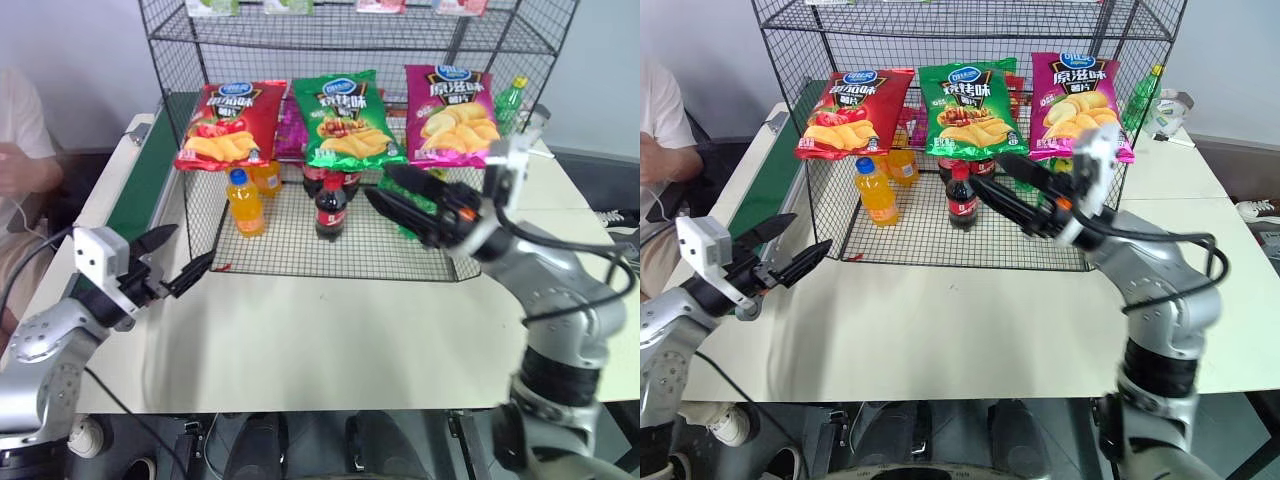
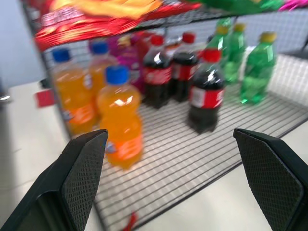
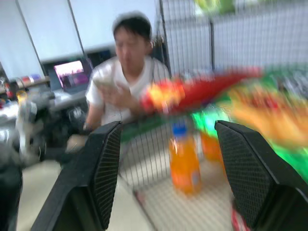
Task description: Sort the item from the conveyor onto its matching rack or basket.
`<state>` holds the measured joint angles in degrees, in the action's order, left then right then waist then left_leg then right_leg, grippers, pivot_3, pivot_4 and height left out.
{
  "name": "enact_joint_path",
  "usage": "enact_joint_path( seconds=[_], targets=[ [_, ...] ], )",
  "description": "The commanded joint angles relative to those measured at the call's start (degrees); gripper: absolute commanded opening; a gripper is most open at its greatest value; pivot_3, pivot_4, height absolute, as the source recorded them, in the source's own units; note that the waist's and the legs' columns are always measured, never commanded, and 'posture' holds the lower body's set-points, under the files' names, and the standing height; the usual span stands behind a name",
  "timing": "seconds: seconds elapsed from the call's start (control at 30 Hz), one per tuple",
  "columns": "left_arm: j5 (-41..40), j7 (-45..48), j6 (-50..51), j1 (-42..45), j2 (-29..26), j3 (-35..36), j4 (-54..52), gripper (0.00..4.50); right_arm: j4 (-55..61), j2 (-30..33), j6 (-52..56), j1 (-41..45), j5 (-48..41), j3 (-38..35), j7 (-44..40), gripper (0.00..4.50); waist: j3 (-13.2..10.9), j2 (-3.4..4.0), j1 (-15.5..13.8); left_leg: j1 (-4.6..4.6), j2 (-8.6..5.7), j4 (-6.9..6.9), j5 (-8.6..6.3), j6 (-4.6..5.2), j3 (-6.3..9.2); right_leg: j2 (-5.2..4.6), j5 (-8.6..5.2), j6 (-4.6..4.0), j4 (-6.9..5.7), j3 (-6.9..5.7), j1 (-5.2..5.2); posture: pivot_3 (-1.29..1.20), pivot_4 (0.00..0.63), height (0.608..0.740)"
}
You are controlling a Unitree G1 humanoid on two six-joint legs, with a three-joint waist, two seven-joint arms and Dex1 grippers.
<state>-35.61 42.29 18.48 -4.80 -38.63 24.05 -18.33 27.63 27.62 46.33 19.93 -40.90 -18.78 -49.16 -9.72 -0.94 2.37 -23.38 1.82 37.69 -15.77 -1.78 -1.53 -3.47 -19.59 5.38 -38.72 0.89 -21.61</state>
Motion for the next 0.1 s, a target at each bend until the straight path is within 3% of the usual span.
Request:
enact_joint_path(
  seconds=[0.03, 0.1],
  targets=[
    [1.1, 2.1, -1.2, -0.9, -3.2, 5.1, 3.3, 4.50, -3.0, 8.3, -8.3, -8.4, 2.2, -3.1, -11.0, 3.18, 0.0, 0.00, 0.0, 0.01, 0.00, -0.04, 0.00, 0.00, -0.01, 0.01, 0.00, 0.00, 0.05, 0.00, 0.01, 0.00, 0.150, 0.739],
    [2.5, 3.3, -2.4, -0.6, -5.3, 6.7, 8.2, 4.50, -8.1, 13.4, -15.9, -13.1, 6.4, -3.5, -16.3, 3.18, 0.0, 0.00, -0.1, 0.09, 0.00, -0.18, 0.00, 0.00, 0.00, 0.04, 0.00, 0.00, 0.22, -0.03, 0.12, 0.00, 0.150, 0.739]
  ],
)
